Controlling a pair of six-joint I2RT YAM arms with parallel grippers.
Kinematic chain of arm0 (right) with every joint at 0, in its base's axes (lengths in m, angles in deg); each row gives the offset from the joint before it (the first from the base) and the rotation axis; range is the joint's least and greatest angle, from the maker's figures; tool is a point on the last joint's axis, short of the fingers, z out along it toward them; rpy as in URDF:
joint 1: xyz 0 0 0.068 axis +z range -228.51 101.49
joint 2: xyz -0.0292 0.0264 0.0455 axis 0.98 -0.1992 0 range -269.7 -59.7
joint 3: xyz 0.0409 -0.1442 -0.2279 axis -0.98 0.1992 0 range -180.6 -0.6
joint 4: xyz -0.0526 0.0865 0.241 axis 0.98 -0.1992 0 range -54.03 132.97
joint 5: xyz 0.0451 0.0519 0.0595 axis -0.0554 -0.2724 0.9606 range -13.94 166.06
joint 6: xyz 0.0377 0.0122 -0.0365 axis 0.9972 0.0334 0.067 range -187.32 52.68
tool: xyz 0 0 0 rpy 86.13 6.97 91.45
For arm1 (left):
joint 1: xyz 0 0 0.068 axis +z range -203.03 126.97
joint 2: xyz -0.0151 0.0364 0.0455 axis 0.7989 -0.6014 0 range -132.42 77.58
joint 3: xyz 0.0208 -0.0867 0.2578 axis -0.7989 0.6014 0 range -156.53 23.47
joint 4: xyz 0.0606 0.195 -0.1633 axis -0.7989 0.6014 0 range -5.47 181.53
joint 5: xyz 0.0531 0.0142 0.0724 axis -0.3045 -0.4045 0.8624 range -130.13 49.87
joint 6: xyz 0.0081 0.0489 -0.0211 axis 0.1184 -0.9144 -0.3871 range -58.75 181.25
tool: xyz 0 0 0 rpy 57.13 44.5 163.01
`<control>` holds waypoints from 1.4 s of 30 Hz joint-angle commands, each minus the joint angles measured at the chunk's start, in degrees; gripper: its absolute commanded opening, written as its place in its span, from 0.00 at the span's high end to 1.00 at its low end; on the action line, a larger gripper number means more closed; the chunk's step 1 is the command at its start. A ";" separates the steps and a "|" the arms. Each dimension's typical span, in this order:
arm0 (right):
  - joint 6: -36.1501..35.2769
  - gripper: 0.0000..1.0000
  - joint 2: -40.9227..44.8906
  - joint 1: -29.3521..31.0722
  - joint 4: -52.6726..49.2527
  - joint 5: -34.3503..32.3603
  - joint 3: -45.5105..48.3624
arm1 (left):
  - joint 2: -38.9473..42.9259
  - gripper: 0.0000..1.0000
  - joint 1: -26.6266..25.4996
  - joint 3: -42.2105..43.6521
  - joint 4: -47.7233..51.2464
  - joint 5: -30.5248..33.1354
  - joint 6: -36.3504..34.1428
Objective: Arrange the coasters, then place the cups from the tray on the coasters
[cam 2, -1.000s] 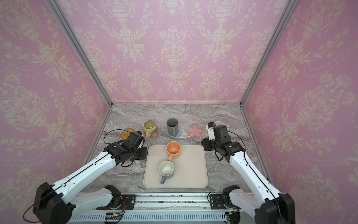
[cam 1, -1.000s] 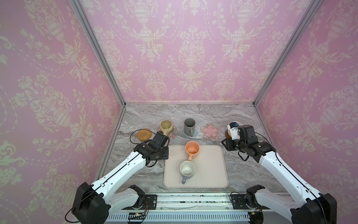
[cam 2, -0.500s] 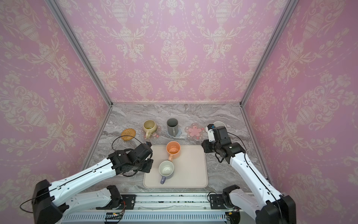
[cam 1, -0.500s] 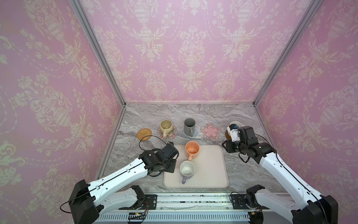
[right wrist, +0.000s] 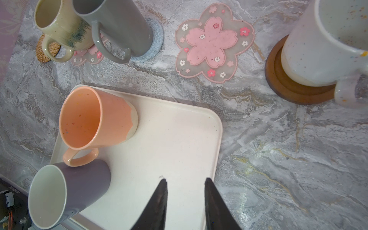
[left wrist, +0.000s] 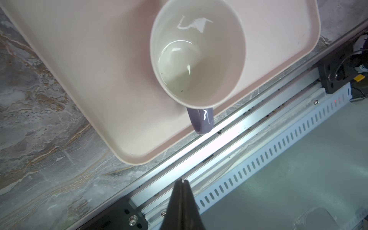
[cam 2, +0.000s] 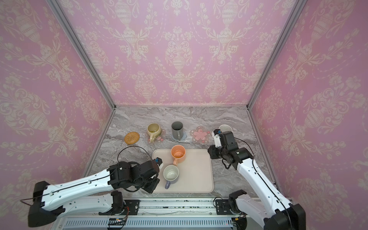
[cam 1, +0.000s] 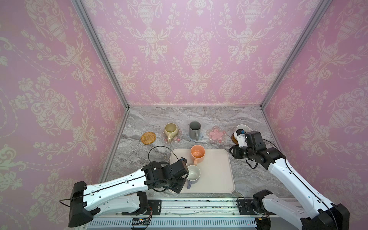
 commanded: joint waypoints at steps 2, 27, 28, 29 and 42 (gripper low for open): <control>0.84 0.67 1.83 0.45 -0.53 -1.40 1.41 | -2.04 1.00 -4.04 -2.66 -2.87 -4.65 0.62; 1.44 0.66 3.49 0.82 -1.58 -1.84 2.42 | -15.46 1.00 -6.24 3.14 -18.79 5.85 5.15; 1.55 0.66 3.48 0.85 -1.42 -1.63 2.41 | -14.93 1.00 -5.96 3.34 -17.95 7.03 5.42; 1.75 0.66 3.53 0.85 -1.23 -1.46 2.51 | -14.30 1.00 -5.54 3.65 -16.87 8.11 5.83; 2.60 0.66 3.19 0.93 -0.79 -1.09 2.52 | -3.24 1.00 0.22 9.83 -10.75 12.70 6.83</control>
